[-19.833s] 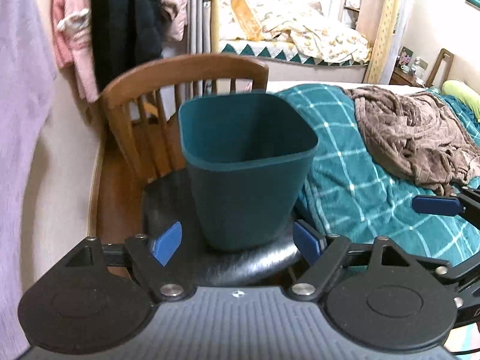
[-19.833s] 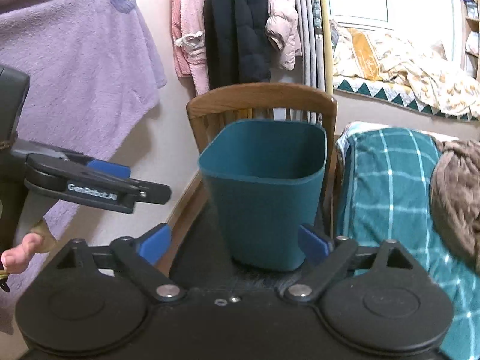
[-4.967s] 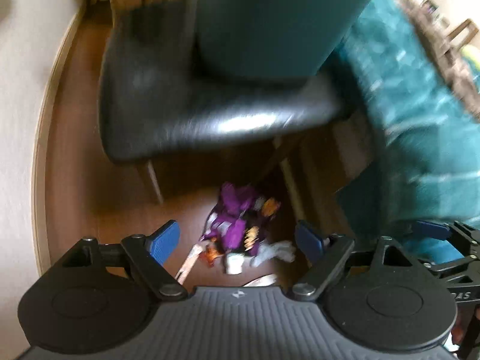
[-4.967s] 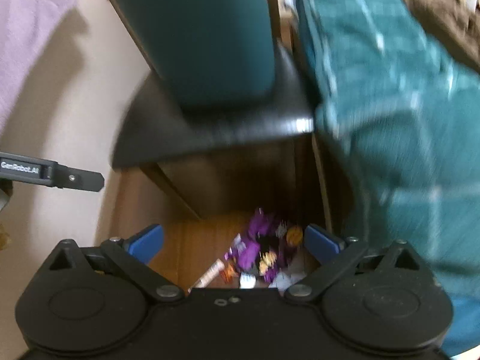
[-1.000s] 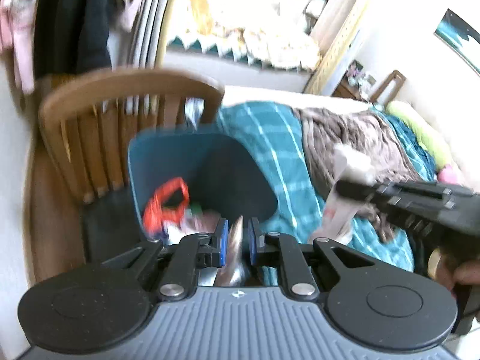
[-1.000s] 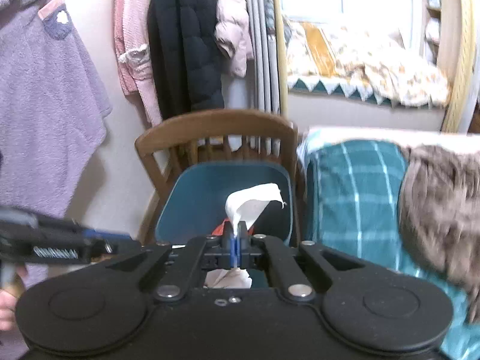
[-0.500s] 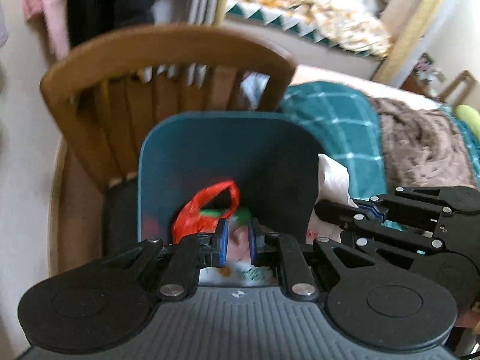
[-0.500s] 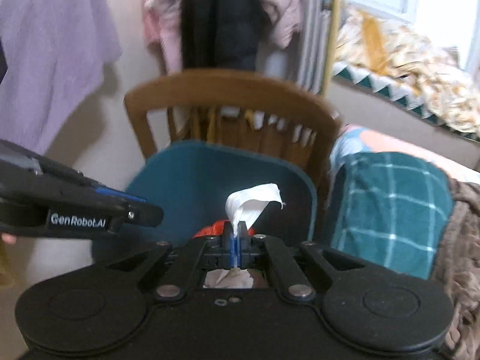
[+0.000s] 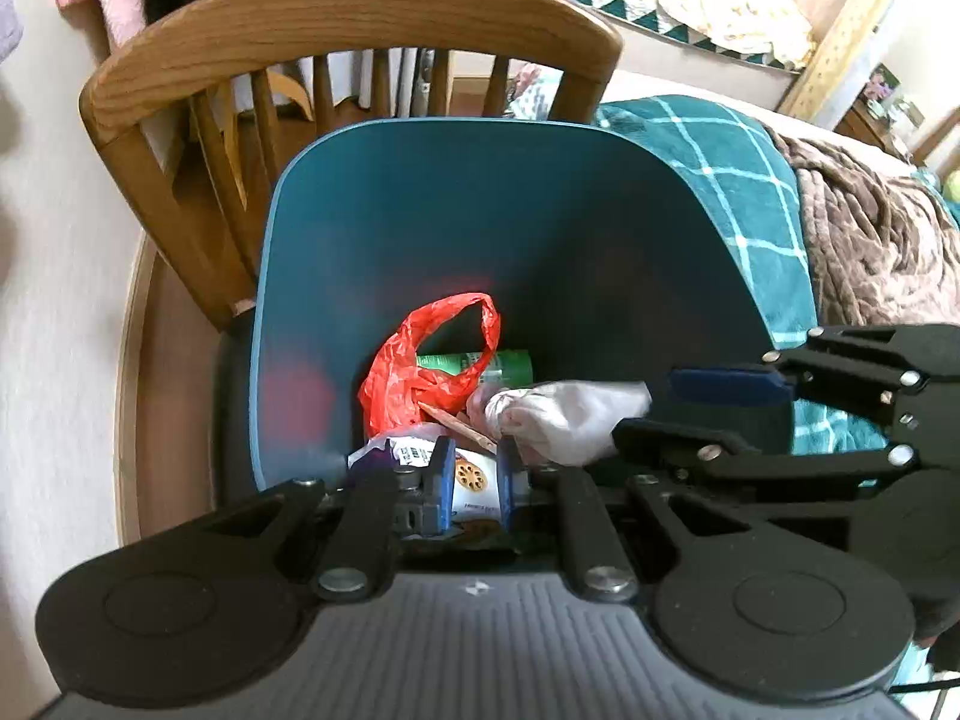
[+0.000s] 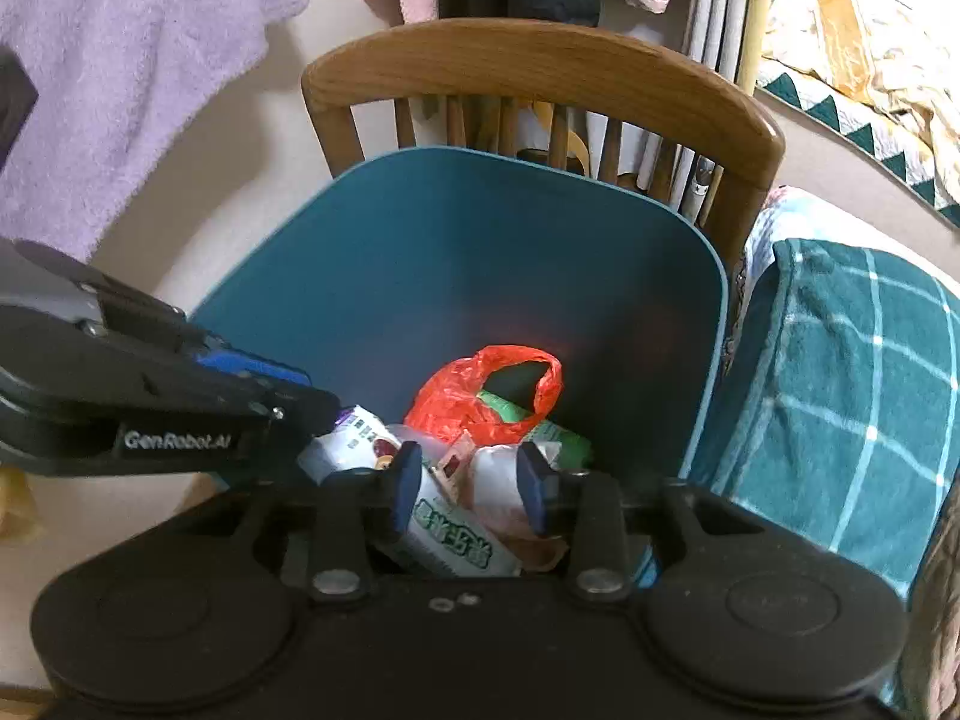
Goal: Collect trash
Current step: 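Open both tools to drop the paper strip and tissue into the wastebasket, then lower both tools back down to the trash pile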
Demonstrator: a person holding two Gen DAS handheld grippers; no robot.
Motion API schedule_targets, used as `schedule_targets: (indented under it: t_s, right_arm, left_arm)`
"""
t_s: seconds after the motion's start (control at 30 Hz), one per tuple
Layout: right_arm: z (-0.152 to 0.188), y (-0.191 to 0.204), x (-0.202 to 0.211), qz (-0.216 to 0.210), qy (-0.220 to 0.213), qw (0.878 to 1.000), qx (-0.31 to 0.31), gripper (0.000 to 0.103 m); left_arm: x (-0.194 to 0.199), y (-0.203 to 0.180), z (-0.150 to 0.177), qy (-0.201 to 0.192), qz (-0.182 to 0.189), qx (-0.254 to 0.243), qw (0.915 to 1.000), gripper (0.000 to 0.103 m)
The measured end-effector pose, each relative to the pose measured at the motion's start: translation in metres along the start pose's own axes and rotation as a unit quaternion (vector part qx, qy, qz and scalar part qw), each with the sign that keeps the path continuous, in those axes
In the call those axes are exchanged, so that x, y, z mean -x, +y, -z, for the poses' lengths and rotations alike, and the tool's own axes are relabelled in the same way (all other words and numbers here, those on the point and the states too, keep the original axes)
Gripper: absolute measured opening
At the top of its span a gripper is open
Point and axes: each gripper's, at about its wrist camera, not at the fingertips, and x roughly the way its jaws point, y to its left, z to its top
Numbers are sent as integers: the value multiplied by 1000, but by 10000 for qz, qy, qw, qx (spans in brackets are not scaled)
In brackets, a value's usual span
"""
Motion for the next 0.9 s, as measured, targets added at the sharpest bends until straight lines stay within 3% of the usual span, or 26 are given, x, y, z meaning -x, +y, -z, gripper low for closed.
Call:
schedule_targets:
  t_s: [0.37,0.57,0.6,0.67,0.83,0.9]
  right_arm:
    - [18,20,69,-9,-486,9972,-572,41]
    - [37,51,105,85,-743,9929,-925,42]
    - [40,56,110,110,-776,9922,-967,42]
    - [47,70,121,186,-832,9909,-1042,43]
    - [69,105,144,411,-997,9865,-1231,51]
    - [79,118,150,481,-1058,9845,-1317,56]
  left_arm:
    - [59,-5,27,-422,170,-704,9965,19]
    - [93,8,52,-530,416,-967,9930,37]
    - [98,10,57,-569,415,-1031,9922,47]
    - [109,15,67,-678,436,-1138,9902,58]
    - [129,24,93,-733,517,-1422,9858,61]
    - [134,26,106,-764,508,-1542,9838,71]
